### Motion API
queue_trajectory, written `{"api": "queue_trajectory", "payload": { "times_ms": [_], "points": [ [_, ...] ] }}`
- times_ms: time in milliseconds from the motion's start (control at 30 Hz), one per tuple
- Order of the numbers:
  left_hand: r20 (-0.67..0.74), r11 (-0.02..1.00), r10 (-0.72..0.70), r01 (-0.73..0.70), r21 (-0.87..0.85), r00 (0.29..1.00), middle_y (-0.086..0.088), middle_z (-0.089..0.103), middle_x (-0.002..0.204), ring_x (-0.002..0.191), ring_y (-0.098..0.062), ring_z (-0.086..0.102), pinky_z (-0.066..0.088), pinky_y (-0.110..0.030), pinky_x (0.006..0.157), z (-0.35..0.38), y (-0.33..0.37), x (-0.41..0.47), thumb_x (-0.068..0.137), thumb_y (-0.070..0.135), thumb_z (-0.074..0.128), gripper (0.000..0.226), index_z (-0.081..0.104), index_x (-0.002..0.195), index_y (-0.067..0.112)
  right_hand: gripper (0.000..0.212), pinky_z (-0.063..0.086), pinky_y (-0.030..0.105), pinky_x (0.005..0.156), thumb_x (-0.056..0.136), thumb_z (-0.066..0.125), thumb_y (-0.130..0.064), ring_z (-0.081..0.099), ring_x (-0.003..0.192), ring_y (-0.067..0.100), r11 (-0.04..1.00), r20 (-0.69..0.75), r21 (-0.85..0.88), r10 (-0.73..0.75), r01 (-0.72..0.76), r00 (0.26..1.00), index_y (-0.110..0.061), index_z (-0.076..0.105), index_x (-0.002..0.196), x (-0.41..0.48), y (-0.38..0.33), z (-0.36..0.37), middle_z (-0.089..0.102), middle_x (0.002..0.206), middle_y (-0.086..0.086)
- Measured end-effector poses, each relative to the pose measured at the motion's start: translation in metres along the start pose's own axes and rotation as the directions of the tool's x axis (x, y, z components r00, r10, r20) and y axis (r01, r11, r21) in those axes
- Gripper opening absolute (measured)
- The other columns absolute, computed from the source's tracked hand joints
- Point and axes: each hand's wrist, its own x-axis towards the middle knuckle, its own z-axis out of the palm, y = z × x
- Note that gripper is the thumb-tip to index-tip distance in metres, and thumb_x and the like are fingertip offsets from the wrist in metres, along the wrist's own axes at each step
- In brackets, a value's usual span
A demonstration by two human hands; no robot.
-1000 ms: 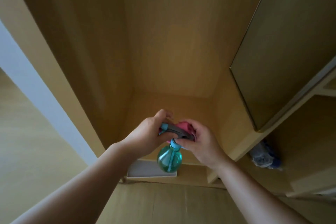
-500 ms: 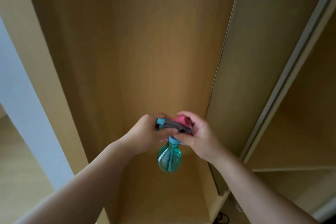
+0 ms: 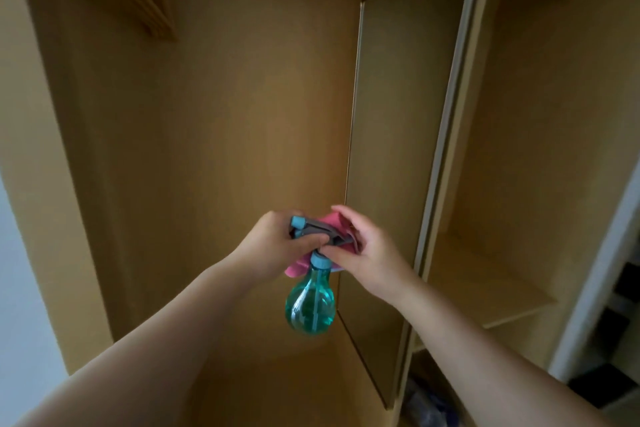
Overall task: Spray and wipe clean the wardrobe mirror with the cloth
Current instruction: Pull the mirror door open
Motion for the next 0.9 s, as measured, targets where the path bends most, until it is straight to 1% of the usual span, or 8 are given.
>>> {"api": "queue_trajectory", "payload": {
  "times_ms": [67, 133, 233, 333, 400, 467, 667, 900],
  "points": [
    [-0.039, 0.999, 0.024, -0.023, 0.034, 0.999, -0.003, 0.074, 0.072, 0.062, -0.016, 0.071, 0.059, -0.033, 0.059, 0.0, 0.004, 0.002, 0.083, 0.026, 0.074, 0.015, 0.069, 0.086, 0.012, 0.059, 0.052, 0.022, 0.093, 0.087, 0.069, -0.032, 0.058, 0.114, -0.001, 0.995, -0.008, -0.1, -0.013, 0.012, 1.0, -0.031, 0.045, 0.141, -0.002, -0.004, -0.015, 0.06, 0.123, -0.016],
    [-0.078, 0.998, 0.026, -0.021, 0.064, 0.997, 0.003, 0.073, 0.072, 0.06, -0.009, 0.068, 0.053, -0.023, 0.052, -0.002, 0.004, 0.004, 0.082, 0.029, 0.074, 0.015, 0.069, 0.083, 0.015, 0.048, 0.053, 0.023, 0.092, 0.09, 0.065, -0.03, 0.058, 0.107, -0.002, 0.967, -0.167, -0.256, -0.052, 0.008, 0.984, -0.031, 0.05, 0.136, -0.003, -0.003, -0.036, 0.06, 0.115, -0.018],
    [-0.118, 0.996, 0.042, -0.032, 0.084, 0.992, 0.009, 0.071, 0.069, 0.055, -0.004, 0.064, 0.043, -0.014, 0.047, -0.003, 0.006, 0.009, 0.083, 0.031, 0.073, 0.014, 0.068, 0.079, 0.019, 0.043, 0.054, 0.027, 0.086, 0.091, 0.062, -0.014, 0.059, 0.097, 0.007, 0.903, -0.503, -0.412, -0.115, -0.12, 0.857, -0.02, 0.055, 0.133, 0.005, 0.001, -0.079, 0.061, 0.113, -0.007],
    [-0.136, 0.995, 0.064, -0.052, 0.088, 0.989, 0.012, 0.072, 0.072, 0.059, -0.005, 0.066, 0.044, -0.012, 0.046, -0.003, 0.011, 0.013, 0.083, 0.031, 0.072, 0.01, 0.069, 0.079, 0.023, 0.051, 0.052, 0.031, 0.084, 0.092, 0.061, -0.022, 0.06, 0.102, 0.017, 0.858, -0.631, -0.423, -0.048, -0.291, 0.775, -0.018, 0.044, 0.14, 0.02, 0.009, -0.118, 0.054, 0.129, 0.0],
    [-0.145, 0.994, 0.072, -0.059, 0.091, 0.987, 0.012, 0.072, 0.073, 0.061, -0.006, 0.067, 0.046, -0.014, 0.048, -0.002, 0.012, 0.014, 0.083, 0.03, 0.072, 0.008, 0.069, 0.081, 0.024, 0.057, 0.052, 0.037, 0.09, 0.092, 0.062, -0.029, 0.058, 0.112, 0.02, 0.839, -0.628, -0.415, 0.016, -0.351, 0.778, -0.02, 0.039, 0.144, 0.029, 0.017, -0.133, 0.053, 0.133, 0.001],
    [-0.156, 0.994, 0.07, -0.056, 0.09, 0.985, 0.012, 0.072, 0.074, 0.063, -0.006, 0.068, 0.048, -0.015, 0.051, -0.001, 0.014, 0.015, 0.084, 0.029, 0.072, 0.006, 0.069, 0.083, 0.024, 0.061, 0.049, 0.031, 0.086, 0.093, 0.061, -0.029, 0.058, 0.112, 0.019, 0.846, -0.58, -0.399, 0.066, -0.354, 0.812, -0.02, 0.035, 0.147, 0.036, 0.024, -0.139, 0.055, 0.132, -0.001],
    [-0.174, 0.992, 0.068, -0.047, 0.12, 0.982, 0.017, 0.071, 0.075, 0.063, -0.003, 0.066, 0.046, -0.013, 0.049, 0.005, 0.018, 0.016, 0.083, 0.029, 0.073, 0.005, 0.068, 0.081, 0.026, 0.043, 0.041, 0.015, 0.06, 0.093, 0.062, -0.02, 0.06, 0.084, 0.011, 0.882, -0.477, -0.363, 0.101, -0.3, 0.873, -0.016, 0.051, 0.134, 0.051, 0.04, -0.144, 0.056, 0.084, -0.02],
    [-0.166, 0.993, 0.044, -0.025, 0.116, 0.985, 0.015, 0.071, 0.075, 0.065, -0.005, 0.067, 0.054, -0.02, 0.055, 0.01, 0.019, 0.016, 0.083, 0.031, 0.072, 0.007, 0.069, 0.085, 0.024, 0.031, 0.052, 0.034, 0.087, 0.096, 0.058, -0.017, 0.063, 0.107, 0.022, 0.873, -0.484, -0.358, 0.131, -0.332, 0.865, -0.019, 0.058, 0.127, 0.059, 0.044, -0.143, 0.066, 0.114, 0.003]
  ]
}}
